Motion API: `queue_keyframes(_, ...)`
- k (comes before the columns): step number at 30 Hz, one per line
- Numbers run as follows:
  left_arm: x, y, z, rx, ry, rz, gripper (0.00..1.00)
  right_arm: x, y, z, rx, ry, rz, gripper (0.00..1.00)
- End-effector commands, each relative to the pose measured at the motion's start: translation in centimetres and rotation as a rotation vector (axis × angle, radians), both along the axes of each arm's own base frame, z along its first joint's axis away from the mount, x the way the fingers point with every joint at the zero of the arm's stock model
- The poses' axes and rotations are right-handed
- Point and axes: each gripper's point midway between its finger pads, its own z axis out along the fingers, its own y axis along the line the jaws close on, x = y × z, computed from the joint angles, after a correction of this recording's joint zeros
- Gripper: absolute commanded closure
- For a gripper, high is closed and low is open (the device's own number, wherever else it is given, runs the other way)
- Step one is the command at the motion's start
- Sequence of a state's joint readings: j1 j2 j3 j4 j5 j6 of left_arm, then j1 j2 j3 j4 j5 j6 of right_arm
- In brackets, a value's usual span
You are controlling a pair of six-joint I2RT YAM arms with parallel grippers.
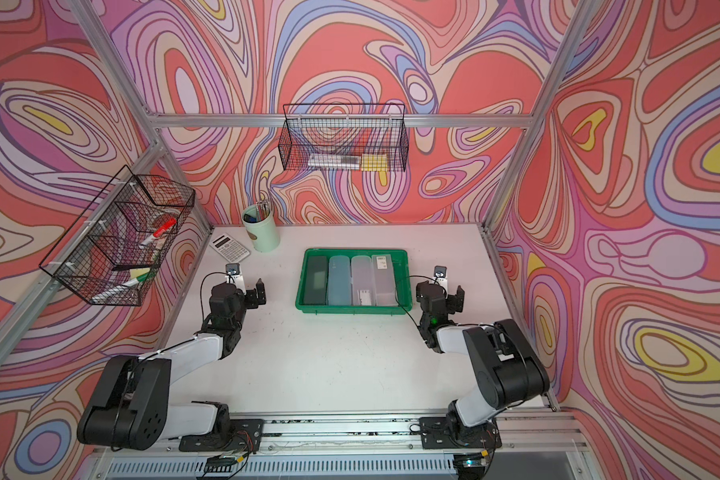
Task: Put the pencil case into the storage box
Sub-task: Reset both arms
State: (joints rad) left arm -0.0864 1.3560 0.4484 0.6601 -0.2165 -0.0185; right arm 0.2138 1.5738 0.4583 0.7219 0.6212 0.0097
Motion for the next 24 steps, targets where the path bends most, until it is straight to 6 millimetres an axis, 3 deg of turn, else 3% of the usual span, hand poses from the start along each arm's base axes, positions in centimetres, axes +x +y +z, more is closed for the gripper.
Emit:
queue_keyframes(1, 1.1, 0.3, 2.1, 0.069, -0.058, 0.003, 0.01, 1.2, -0.2, 3.4, 0.025, -0.187, 0.023, 0.02)
queue_keyframes(3, 1.4, 0.1, 2.2, 0.072, -0.059, -0.012, 0.01, 1.6, -0.8, 2.0, 0.065, -0.166, 0.032, 0.02)
queue_keyframes(8, 1.7, 0.4, 1.9, 0.022, -0.048, -0.027, 0.01, 1.9, -0.6, 1.8, 0.087, -0.167, 0.077, 0.02)
queue_keyframes(10, 0.9, 0.6, 0.8, 0.002, 0.016, -0.022, 0.01, 1.9, -0.6, 1.8, 0.096, -0.177, 0.093, 0.02)
queue_keyframes(15, -0.8, 0.8, 1.7, -0.031, -0.068, -0.008, 0.01, 2.0, -0.7, 1.6, 0.104, -0.167, 0.095, 0.02)
queue_keyframes(24, 1.4, 0.7, 2.3, -0.12, -0.107, -0.051, 0.01, 1.9, -0.4, 1.6, 0.113, -0.172, 0.123, 0.02)
